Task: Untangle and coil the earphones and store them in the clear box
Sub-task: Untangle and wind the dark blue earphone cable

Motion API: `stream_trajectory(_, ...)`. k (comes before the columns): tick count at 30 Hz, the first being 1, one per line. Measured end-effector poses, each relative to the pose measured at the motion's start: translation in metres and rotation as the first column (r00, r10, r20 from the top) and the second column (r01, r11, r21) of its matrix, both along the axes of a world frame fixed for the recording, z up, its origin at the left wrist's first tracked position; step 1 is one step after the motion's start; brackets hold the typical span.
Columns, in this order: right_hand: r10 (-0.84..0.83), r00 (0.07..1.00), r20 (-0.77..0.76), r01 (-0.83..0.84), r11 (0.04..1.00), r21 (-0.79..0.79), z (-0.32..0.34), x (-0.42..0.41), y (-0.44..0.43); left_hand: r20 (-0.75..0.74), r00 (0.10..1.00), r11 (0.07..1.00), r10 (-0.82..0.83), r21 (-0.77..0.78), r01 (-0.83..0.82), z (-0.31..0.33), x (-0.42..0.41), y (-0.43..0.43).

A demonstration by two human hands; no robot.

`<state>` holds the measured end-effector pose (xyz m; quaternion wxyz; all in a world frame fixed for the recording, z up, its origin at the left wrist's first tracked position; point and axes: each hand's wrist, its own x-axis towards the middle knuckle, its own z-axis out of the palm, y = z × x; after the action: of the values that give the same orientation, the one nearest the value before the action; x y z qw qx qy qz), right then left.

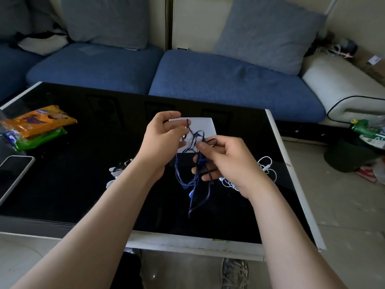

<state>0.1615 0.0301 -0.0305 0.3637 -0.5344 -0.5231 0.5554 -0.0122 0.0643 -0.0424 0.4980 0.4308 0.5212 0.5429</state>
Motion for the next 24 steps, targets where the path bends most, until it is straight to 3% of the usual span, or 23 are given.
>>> stream_trajectory(6, 0.045, 0.995, -0.088, -0.048, 0.998, -0.036, 0.004, 0.005, 0.001, -0.17, 0.975, 0.99, -0.141, -0.025, 0.138, 0.0, -0.001, -0.005)
stream_trajectory(14, 0.104, 0.994, 0.025, -0.105, 0.993, 0.052, -0.003, 0.01, 0.002, -0.09, 0.992, 0.996, -0.085, -0.019, 0.084, 0.004, 0.002, -0.007)
stream_trajectory(20, -0.074, 0.995, 0.067, 0.065, 0.991, 0.118, -0.006, 0.01, 0.006, -0.094, 0.993, 0.997, -0.076, 0.02, 0.079, 0.005, 0.001, -0.008)
stream_trajectory(24, -0.067, 0.997, 0.025, 0.063, 0.987, 0.149, -0.009, 0.013, 0.008, -0.133, 0.989, 0.997, -0.06, 0.035, 0.065, 0.011, 0.004, -0.011)
